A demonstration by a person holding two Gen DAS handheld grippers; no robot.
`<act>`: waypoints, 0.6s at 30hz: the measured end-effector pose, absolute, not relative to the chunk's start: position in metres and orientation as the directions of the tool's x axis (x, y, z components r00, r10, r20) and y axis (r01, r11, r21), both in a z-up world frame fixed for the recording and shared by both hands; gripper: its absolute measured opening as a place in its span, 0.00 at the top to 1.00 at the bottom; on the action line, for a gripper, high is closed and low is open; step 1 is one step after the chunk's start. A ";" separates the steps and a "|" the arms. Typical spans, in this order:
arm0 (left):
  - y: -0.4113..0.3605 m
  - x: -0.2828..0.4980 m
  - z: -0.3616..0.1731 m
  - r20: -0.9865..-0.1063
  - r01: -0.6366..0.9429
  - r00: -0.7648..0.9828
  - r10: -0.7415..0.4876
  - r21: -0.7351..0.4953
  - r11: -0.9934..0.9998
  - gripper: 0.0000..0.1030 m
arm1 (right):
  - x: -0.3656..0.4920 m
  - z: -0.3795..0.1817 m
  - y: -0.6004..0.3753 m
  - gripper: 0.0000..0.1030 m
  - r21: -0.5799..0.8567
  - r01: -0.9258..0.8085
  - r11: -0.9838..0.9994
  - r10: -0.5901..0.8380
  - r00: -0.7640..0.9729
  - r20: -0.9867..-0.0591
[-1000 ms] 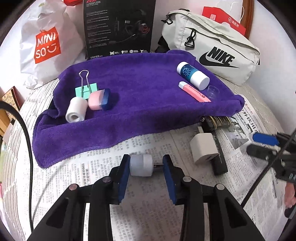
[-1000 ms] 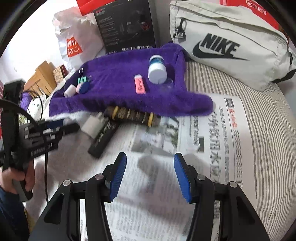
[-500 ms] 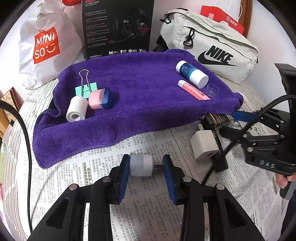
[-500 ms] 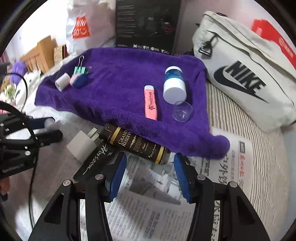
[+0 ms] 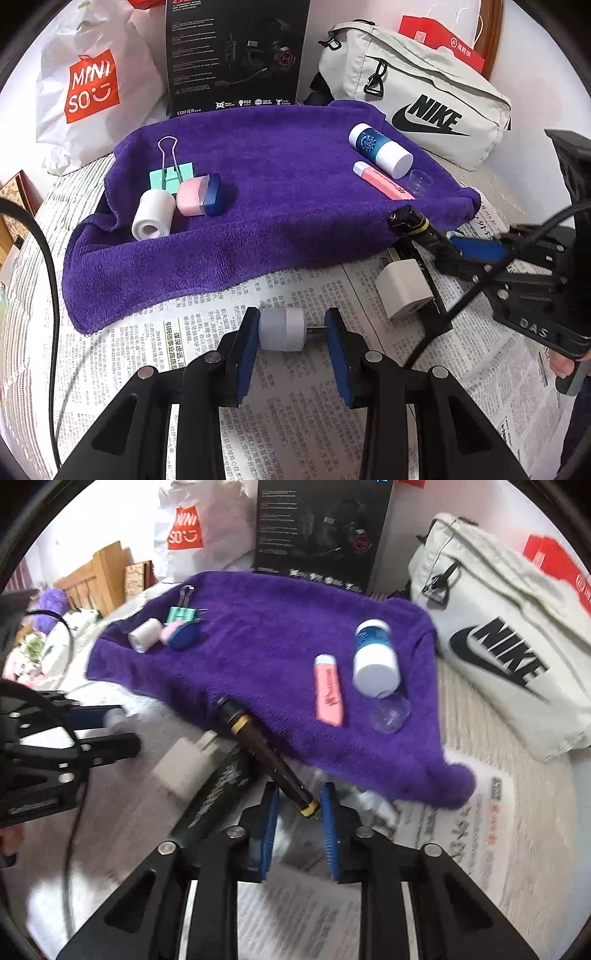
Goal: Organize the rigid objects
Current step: 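Lift the white roller with the left gripper while the right grasps the black-and-gold pen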
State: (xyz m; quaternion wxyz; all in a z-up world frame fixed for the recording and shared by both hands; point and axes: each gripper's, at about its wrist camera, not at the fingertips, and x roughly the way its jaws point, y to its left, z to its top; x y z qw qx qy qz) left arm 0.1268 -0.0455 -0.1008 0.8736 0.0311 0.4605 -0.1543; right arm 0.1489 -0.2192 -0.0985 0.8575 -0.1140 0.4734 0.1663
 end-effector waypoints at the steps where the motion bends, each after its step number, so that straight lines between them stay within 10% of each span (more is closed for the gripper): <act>1: -0.045 0.127 -0.101 -0.814 0.297 0.528 -0.245 -0.093 0.950 0.67 | 0.148 -0.098 -0.218 0.80 -0.036 -0.398 0.917 0.181 0.495 -0.850; 18: -0.045 0.128 -0.100 -0.819 0.301 0.520 -0.243 -0.091 0.949 0.67 | 0.151 -0.101 -0.214 0.82 0.051 -0.468 0.883 0.293 0.463 -0.836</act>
